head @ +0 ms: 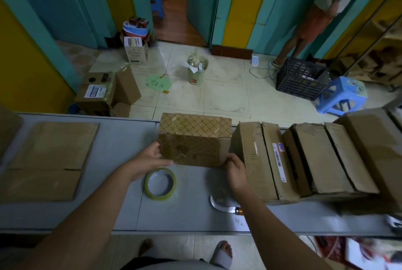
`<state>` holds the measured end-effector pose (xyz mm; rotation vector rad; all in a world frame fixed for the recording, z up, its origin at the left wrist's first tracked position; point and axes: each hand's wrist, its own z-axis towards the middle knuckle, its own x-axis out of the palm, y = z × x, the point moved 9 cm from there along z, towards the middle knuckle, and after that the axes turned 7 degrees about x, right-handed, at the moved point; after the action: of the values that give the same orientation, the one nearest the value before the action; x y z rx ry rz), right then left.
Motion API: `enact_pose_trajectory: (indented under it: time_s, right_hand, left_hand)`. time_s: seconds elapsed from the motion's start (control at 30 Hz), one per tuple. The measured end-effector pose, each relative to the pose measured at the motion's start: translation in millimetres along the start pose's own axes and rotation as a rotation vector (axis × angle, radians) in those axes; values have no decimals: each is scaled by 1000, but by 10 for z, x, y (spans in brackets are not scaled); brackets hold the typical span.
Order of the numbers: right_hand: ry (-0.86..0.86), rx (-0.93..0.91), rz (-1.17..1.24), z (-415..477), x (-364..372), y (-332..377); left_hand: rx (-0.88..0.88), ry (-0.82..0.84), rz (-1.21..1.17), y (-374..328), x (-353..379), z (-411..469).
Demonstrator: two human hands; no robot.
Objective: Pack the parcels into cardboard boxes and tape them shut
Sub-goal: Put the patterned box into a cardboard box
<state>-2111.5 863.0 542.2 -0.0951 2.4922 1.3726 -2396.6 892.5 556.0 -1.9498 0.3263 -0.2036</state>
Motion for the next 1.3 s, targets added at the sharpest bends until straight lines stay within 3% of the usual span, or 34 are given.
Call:
enact_pose_trajectory:
  time_s: [0.13, 0.33, 0.73, 1.13, 1.3]
  right_hand:
    - [24, -2, 126, -147, -1, 165]
    - [24, -42, 268, -194, -186, 749]
    - [159, 125, 191, 65, -109, 791]
    - [262, 103, 224, -38, -24, 726]
    - [513, 146, 443, -111, 89, 696]
  left_hand:
    - [55, -80, -218, -250, -63, -70]
    - [60, -296, -123, -582, -265, 40]
    - [-29, -216, -58, -486, -162, 199]
    - [-3, -246, -8, -490, -182, 192]
    - [23, -287, -31, -496, -168, 151]
